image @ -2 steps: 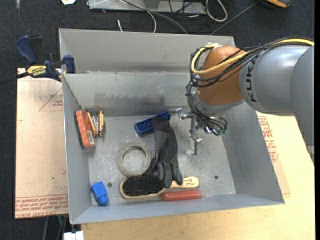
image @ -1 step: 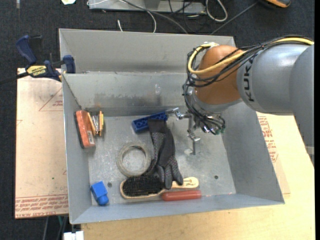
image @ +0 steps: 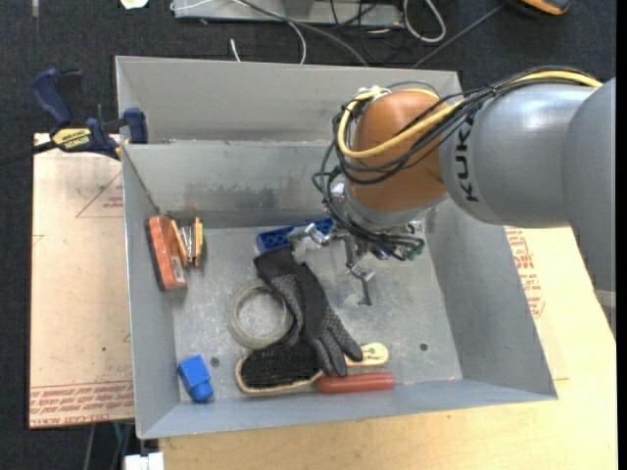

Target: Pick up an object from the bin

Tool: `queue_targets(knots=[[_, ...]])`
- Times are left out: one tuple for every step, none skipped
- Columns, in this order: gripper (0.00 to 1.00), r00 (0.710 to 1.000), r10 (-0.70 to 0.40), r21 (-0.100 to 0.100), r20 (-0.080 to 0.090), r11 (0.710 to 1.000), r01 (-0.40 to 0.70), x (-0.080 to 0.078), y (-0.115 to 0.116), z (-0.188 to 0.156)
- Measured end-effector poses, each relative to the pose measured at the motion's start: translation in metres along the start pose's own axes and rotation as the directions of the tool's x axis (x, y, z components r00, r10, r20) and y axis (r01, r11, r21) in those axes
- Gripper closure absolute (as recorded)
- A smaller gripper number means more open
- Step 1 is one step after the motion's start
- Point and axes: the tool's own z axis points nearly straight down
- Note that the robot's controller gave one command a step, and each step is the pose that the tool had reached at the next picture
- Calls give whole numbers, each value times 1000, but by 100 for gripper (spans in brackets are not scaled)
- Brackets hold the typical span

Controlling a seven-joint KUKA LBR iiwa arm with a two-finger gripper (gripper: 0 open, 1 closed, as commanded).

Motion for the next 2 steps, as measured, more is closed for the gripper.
queue_targets(knots=[[0, 998, -62, 5, 6, 998, 62, -8, 6, 26], [100, 939, -342, 7, 12, 940, 342, -29, 77, 25]])
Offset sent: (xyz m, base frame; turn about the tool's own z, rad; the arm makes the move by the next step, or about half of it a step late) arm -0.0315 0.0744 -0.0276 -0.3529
